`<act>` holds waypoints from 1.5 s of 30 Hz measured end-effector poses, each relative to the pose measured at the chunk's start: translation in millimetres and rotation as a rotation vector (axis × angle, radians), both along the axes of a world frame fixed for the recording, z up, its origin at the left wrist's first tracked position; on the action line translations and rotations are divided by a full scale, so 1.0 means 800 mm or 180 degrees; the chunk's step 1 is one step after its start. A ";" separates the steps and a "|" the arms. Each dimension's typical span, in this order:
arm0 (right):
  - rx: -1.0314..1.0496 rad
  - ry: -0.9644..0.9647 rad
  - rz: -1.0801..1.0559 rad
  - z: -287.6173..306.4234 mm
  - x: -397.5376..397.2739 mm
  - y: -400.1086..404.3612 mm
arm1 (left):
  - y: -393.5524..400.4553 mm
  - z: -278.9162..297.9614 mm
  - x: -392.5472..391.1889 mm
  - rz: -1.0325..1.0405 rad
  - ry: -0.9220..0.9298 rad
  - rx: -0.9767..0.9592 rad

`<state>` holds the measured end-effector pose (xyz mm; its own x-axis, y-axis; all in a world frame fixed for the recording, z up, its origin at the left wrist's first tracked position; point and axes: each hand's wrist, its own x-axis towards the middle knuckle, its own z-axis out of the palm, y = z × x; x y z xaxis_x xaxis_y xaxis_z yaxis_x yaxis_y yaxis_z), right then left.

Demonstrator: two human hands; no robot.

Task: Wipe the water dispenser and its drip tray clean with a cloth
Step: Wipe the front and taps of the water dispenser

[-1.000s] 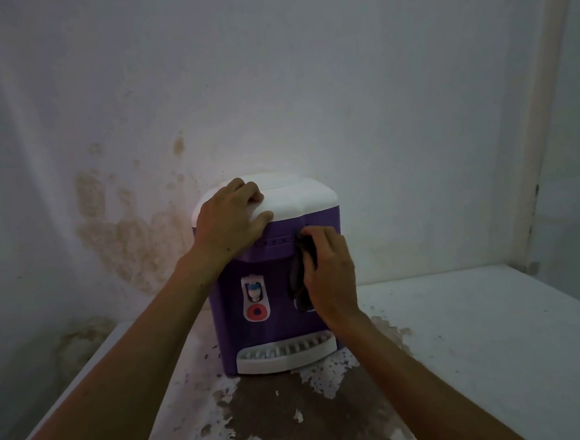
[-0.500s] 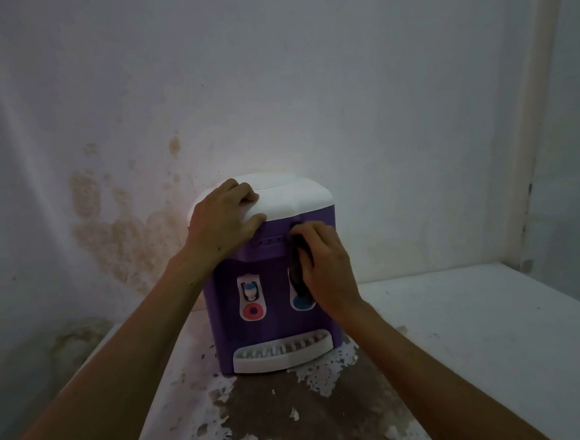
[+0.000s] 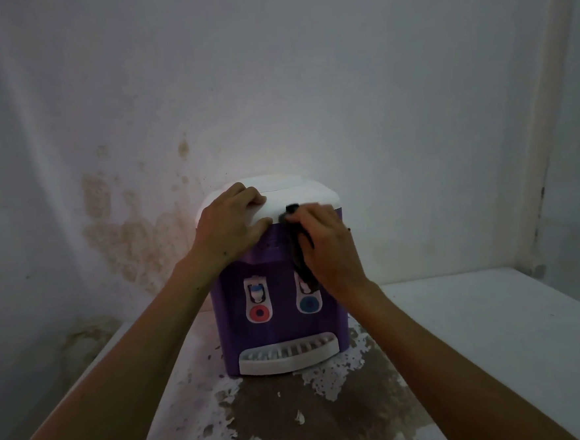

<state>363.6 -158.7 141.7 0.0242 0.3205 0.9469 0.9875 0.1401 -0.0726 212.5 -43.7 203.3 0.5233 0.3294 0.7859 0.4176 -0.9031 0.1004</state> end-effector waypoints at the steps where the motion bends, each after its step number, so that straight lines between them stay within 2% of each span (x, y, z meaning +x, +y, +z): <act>1: -0.0090 -0.0249 -0.0005 -0.017 -0.001 -0.002 | 0.001 0.000 0.000 -0.0002 -0.0012 -0.0009; 3: -0.0406 -0.0676 -0.0041 -0.043 0.003 -0.008 | 0.001 -0.001 -0.001 -0.0002 -0.0013 -0.0048; 5: -0.0605 -0.0766 -0.0010 -0.050 0.010 -0.012 | 0.000 0.000 -0.001 -0.0028 0.0007 -0.0066; 11: -0.0131 0.0245 0.0087 0.009 0.017 -0.013 | -0.001 -0.003 -0.004 -0.0110 -0.0026 -0.0165; 13: -0.0009 0.0260 0.0037 0.024 0.015 -0.007 | 0.000 -0.003 -0.004 -0.0139 -0.0021 -0.0187; 16: 0.0006 -0.0260 -0.0081 0.007 0.005 -0.001 | 0.002 -0.003 -0.004 -0.0133 -0.0015 -0.0196; 19: -0.0417 -0.0893 -0.0151 -0.036 0.009 0.001 | 0.003 -0.003 -0.004 -0.0108 -0.0013 -0.0205; 21: -0.0653 -0.1038 -0.0164 -0.047 0.015 -0.002 | 0.001 -0.003 -0.004 -0.0123 -0.0010 -0.0219; 23: -0.0635 -0.0941 -0.0142 -0.038 0.014 -0.007 | 0.000 -0.003 -0.004 -0.0128 -0.0012 -0.0238; 27: -0.0036 -0.0034 -0.0109 -0.013 0.005 -0.006 | 0.002 -0.004 -0.003 -0.0164 -0.0035 -0.0277; 29: 0.0071 0.0115 -0.0107 -0.013 -0.002 0.001 | 0.004 -0.004 -0.004 -0.0197 -0.0035 -0.0257; 33: -0.0594 -0.0981 -0.0136 -0.047 -0.008 0.007 | 0.007 -0.004 -0.005 -0.0245 -0.0023 -0.0220; 35: -0.0835 -0.1308 -0.0133 -0.051 -0.001 0.006 | 0.008 -0.004 -0.006 -0.0253 0.0024 -0.0200; 37: -0.0659 -0.1086 -0.0131 -0.041 0.000 0.003 | 0.008 -0.004 -0.008 -0.0279 0.0095 -0.0187; 42: 0.0110 0.0212 -0.0021 0.004 -0.007 0.005 | 0.014 -0.002 -0.011 -0.0320 0.0139 -0.0189; 44: 0.0207 0.0308 -0.0033 0.007 -0.009 0.009 | 0.014 -0.003 -0.011 -0.0339 0.0122 -0.0166; 45: 0.0185 0.0170 -0.0047 0.000 -0.011 0.010 | 0.015 -0.003 -0.010 -0.0340 0.0105 -0.0157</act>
<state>354.7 -150.3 141.7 0.0795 0.2643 0.9611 0.9844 0.1310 -0.1175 204.1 -31.7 200.5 0.5827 0.3083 0.7519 0.3232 -0.9368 0.1336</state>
